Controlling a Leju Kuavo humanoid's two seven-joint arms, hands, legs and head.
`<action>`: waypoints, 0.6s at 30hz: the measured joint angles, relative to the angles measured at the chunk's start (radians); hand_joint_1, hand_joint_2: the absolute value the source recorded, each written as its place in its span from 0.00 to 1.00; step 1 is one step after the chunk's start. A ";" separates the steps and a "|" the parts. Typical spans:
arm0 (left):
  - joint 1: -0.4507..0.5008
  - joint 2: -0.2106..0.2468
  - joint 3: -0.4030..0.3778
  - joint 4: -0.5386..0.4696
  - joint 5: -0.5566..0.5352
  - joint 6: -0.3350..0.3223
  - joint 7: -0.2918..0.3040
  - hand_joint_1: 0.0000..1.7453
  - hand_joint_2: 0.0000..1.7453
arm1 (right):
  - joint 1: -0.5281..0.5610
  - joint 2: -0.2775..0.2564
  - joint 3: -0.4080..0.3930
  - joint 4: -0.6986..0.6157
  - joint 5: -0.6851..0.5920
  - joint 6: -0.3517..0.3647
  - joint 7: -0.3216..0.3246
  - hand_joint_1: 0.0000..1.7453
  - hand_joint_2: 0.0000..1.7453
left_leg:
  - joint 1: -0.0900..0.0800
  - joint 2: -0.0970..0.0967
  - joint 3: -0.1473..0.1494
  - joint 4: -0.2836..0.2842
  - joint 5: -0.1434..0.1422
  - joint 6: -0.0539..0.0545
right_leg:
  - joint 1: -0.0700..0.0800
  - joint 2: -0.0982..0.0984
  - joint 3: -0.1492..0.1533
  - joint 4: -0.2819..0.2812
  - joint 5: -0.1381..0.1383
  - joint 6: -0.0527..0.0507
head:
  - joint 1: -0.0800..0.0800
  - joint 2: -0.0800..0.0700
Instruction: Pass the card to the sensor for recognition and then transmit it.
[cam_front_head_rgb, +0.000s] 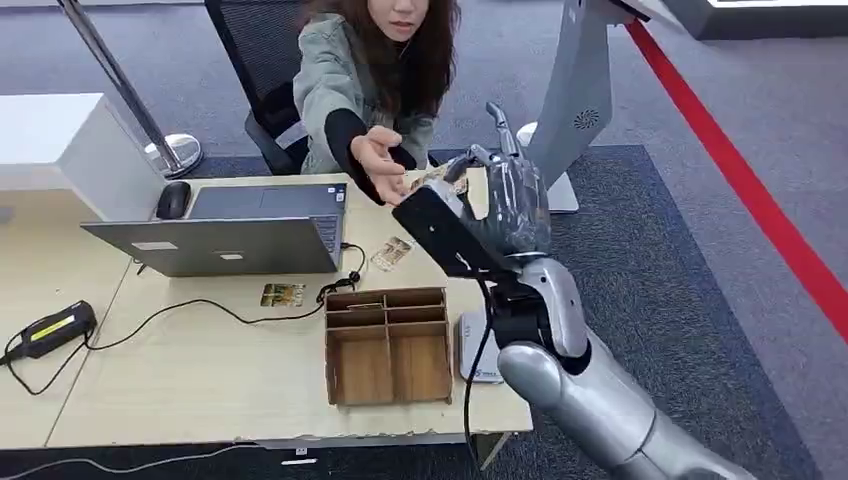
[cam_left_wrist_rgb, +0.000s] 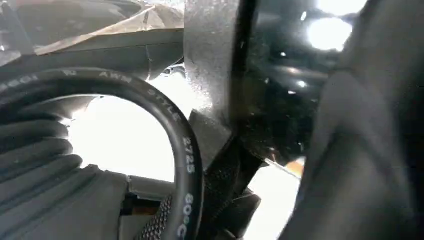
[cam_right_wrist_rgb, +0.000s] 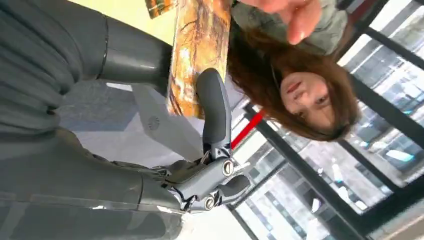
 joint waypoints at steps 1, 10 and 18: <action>-0.001 0.000 -0.003 0.000 0.000 0.000 0.000 0.00 0.00 | -0.009 0.003 0.001 0.027 -0.006 -0.009 -0.002 0.88 1.00 | 0.000 0.000 0.000 0.000 0.000 0.000 | 0.000 0.000 0.000 0.000 0.000 0.000 | 0.000 0.000; -0.004 -0.002 -0.011 0.000 -0.002 -0.002 0.001 0.00 0.00 | -0.029 0.020 0.006 0.165 -0.024 -0.038 -0.005 0.90 1.00 | 0.000 0.000 0.000 0.000 0.000 0.000 | 0.000 0.000 0.000 0.000 0.000 0.000 | 0.000 0.000; -0.005 -0.003 -0.011 0.000 -0.008 -0.002 0.002 0.00 0.00 | -0.028 0.042 0.010 0.230 -0.036 -0.056 -0.019 0.00 1.00 | 0.000 -0.001 0.000 0.000 0.000 0.000 | 0.000 0.000 0.000 0.000 0.000 0.000 | 0.000 0.000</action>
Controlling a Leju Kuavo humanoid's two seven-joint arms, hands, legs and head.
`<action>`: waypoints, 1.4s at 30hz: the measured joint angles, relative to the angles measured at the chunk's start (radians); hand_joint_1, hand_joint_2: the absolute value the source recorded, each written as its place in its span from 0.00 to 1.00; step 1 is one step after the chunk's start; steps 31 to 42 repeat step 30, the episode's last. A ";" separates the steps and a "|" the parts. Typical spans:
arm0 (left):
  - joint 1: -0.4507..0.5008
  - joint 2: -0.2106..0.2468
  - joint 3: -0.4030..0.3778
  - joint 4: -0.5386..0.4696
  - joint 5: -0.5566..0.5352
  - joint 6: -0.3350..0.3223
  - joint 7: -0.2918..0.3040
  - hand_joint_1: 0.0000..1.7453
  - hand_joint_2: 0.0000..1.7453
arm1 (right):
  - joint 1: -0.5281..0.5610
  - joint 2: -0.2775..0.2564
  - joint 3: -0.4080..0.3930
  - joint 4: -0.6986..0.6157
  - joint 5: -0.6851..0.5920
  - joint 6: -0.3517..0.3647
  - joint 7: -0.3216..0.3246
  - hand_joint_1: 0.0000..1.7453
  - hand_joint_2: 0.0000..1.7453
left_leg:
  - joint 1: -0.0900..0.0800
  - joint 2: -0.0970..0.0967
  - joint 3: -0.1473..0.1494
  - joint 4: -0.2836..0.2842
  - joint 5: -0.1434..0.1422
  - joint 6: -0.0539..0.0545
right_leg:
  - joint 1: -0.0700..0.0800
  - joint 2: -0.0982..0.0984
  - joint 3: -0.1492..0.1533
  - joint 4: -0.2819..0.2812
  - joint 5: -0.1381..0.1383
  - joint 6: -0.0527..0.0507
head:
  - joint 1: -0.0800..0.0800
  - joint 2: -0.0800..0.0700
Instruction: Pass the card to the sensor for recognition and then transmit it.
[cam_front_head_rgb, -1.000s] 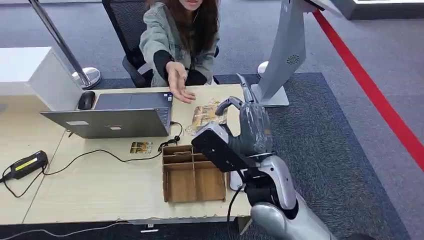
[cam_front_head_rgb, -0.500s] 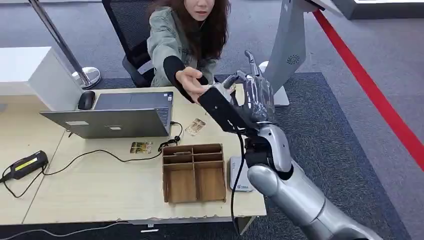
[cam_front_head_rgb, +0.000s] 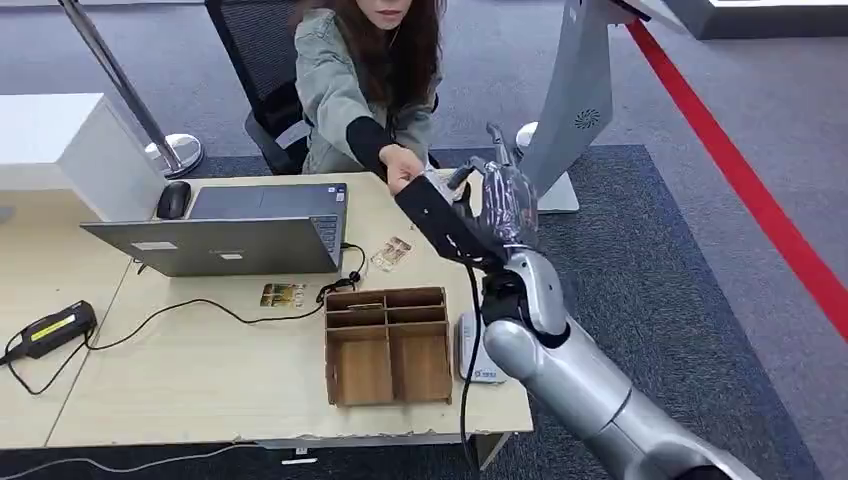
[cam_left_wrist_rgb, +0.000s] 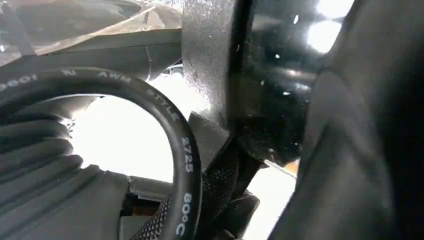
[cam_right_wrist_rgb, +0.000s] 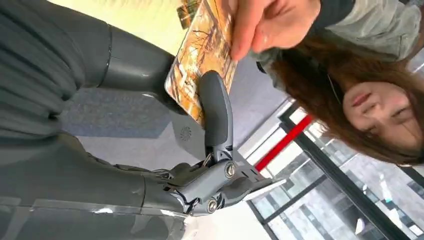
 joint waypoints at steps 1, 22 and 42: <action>0.000 0.000 0.000 0.000 0.000 0.000 0.000 0.00 0.00 | 0.002 0.003 0.000 0.006 0.000 -0.006 -0.007 0.00 1.00 | 0.000 0.000 0.000 0.000 0.000 0.000 | 0.000 0.000 0.000 0.000 0.000 0.000 | 0.000 0.000; 0.032 0.008 0.012 0.000 0.087 0.027 -0.002 0.00 0.00 | 0.400 -0.017 -0.025 -0.449 -0.174 -0.036 -0.218 0.00 1.00 | 0.000 0.001 0.000 0.000 -0.001 0.001 | 0.000 0.000 0.000 -0.001 -0.002 0.002 | 0.000 0.000; 0.040 0.012 0.027 0.000 0.118 0.019 -0.006 0.00 0.00 | 0.671 -0.086 -0.128 -0.563 -0.387 -0.127 -0.367 0.00 1.00 | -0.001 0.001 0.000 0.000 -0.002 0.002 | -0.001 0.000 0.001 -0.001 -0.002 0.002 | 0.000 0.000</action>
